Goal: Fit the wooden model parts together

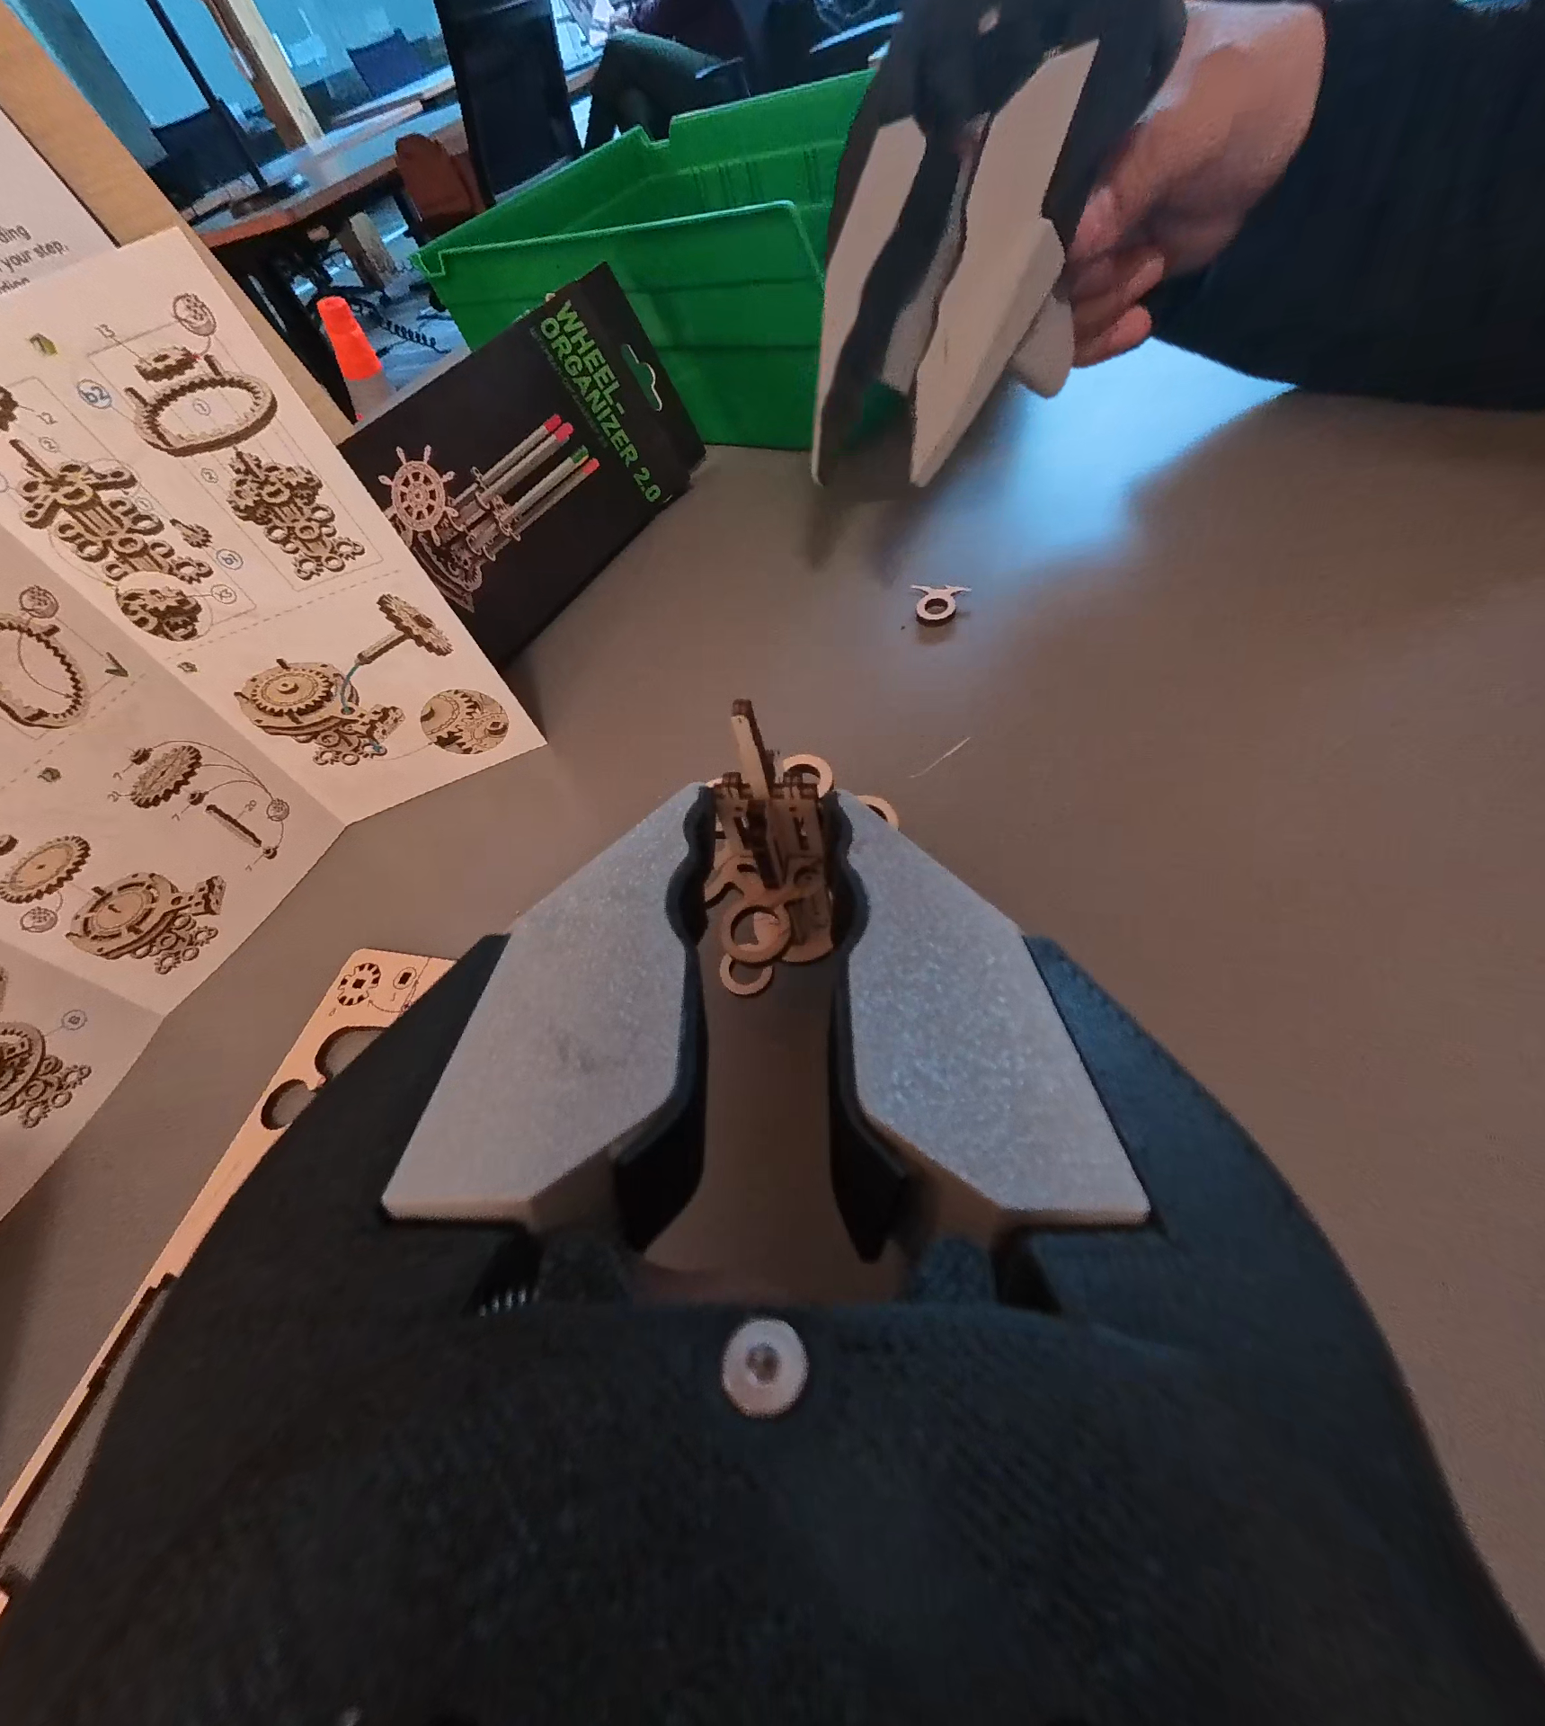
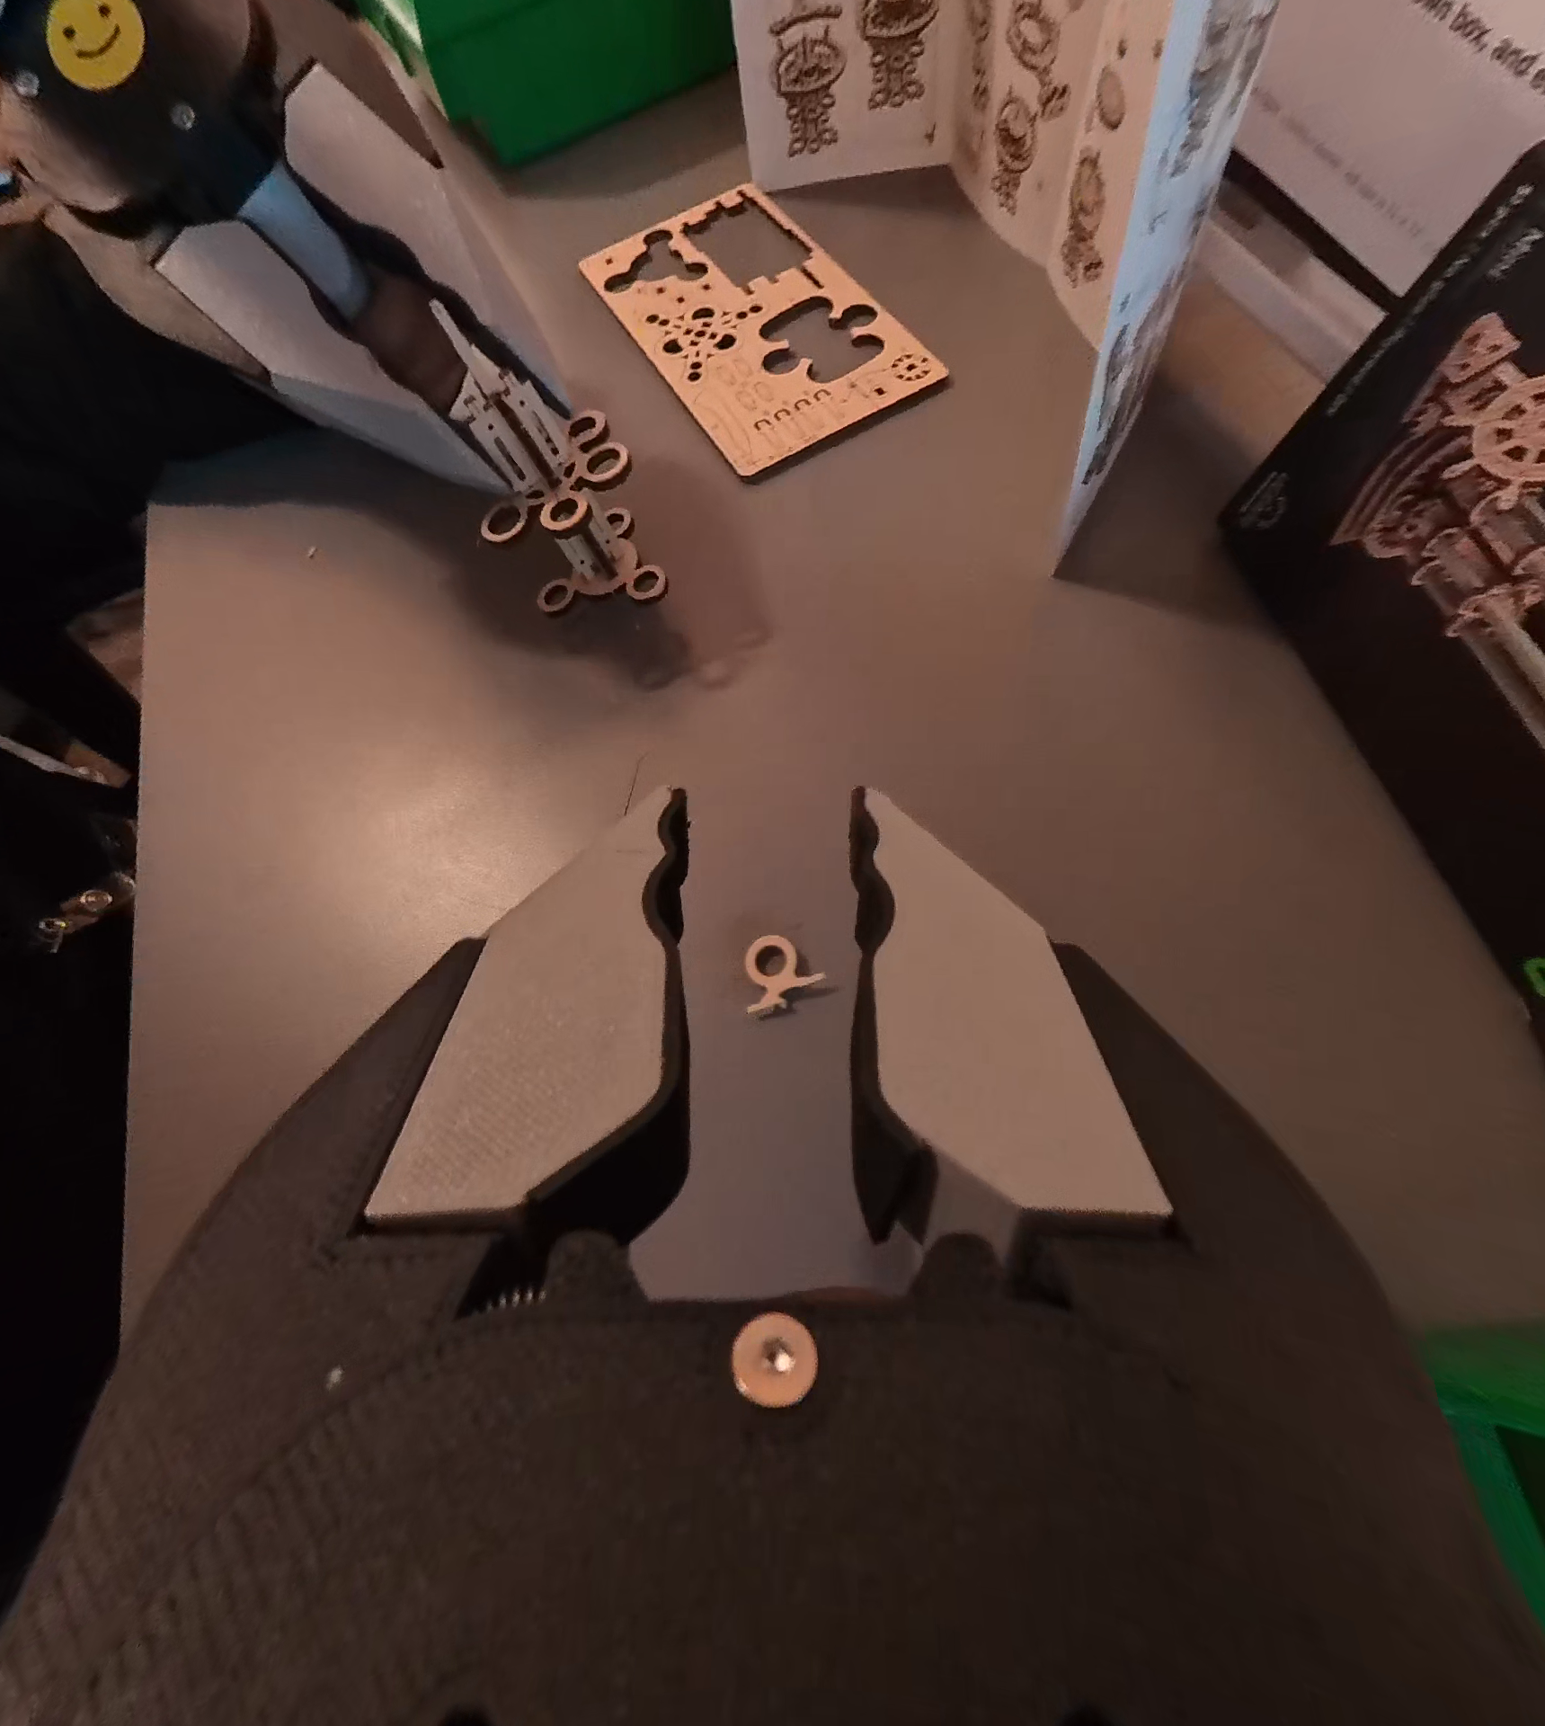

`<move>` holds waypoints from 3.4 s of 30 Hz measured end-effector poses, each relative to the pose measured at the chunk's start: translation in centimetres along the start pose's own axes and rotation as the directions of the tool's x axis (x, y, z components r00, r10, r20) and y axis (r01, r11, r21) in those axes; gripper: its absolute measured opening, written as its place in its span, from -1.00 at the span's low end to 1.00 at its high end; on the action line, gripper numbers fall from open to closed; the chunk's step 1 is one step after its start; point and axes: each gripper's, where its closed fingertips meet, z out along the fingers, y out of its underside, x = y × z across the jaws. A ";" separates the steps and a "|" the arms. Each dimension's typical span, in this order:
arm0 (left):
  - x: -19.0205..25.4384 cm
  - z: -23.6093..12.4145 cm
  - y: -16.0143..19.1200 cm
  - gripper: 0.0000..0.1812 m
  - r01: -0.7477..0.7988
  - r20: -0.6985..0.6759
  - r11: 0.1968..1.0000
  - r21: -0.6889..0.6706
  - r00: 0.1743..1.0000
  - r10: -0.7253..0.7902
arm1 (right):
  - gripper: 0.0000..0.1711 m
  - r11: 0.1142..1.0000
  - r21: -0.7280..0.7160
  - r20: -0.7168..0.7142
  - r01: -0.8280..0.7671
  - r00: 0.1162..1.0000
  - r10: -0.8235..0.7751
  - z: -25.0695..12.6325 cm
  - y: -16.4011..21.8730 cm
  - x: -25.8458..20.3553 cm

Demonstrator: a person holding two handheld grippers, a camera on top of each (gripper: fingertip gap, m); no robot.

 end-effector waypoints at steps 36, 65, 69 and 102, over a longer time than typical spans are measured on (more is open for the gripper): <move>-4.1 -2.5 -0.3 -0.76 0.166 0.073 0.982 0.095 0.982 -0.173 | -0.65 1.000 0.013 0.033 0.019 0.999 -0.019 2.9 -0.5 -1.6; -11.4 -6.5 0.6 -0.86 0.270 0.421 0.935 0.229 0.839 -0.345 | -0.68 0.961 0.262 -0.122 -0.086 0.985 0.121 -0.1 -3.6 2.5; -11.2 -6.3 0.8 -0.85 0.259 0.426 0.943 0.212 0.843 -0.327 | -0.68 0.953 0.286 -0.128 -0.101 0.982 0.142 -0.5 -3.7 2.8; -10.7 -6.1 0.3 -0.70 0.392 0.298 0.869 0.301 0.827 -0.476 | -0.54 0.971 0.237 0.032 -0.015 0.999 0.007 2.6 -3.9 -1.9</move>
